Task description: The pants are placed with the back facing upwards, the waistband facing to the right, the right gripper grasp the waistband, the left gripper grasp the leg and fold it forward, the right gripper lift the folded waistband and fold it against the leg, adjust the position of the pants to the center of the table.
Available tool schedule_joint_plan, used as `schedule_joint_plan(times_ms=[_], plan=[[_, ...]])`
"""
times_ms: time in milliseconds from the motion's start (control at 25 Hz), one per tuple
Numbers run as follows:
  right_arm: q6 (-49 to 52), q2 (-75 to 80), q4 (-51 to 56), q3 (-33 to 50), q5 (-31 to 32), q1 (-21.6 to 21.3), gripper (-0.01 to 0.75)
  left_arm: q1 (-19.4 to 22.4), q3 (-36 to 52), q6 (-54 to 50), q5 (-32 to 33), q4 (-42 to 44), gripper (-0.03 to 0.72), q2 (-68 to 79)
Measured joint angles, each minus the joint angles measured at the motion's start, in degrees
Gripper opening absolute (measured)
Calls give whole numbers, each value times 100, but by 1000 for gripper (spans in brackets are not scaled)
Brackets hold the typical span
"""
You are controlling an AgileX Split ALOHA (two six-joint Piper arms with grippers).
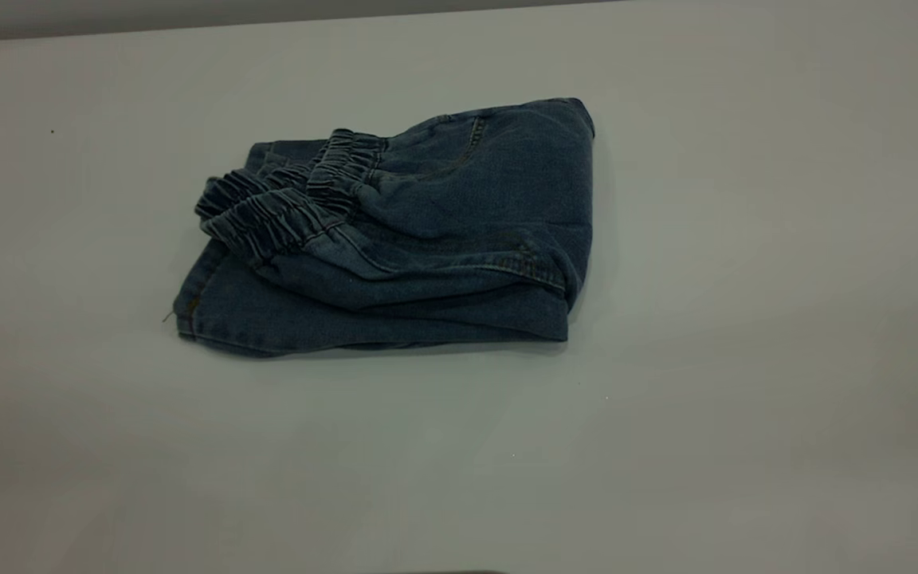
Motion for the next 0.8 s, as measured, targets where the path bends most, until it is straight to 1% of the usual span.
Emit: schedule_joint_plan(times_ms=[560, 640, 720, 800], plan=[[0, -278, 37, 2, 12, -12, 460, 0, 0, 0, -13, 0, 390, 0], [0, -480, 64, 2, 12, -219, 460, 8, 0, 0, -13, 0, 390, 0], [0, -619, 83, 2, 28, -664, 460, 110, 0, 0, -13, -2, 390, 0], [0, -757, 102, 2, 35, -1188, 460, 402, 0, 0, -13, -6, 390, 0]])
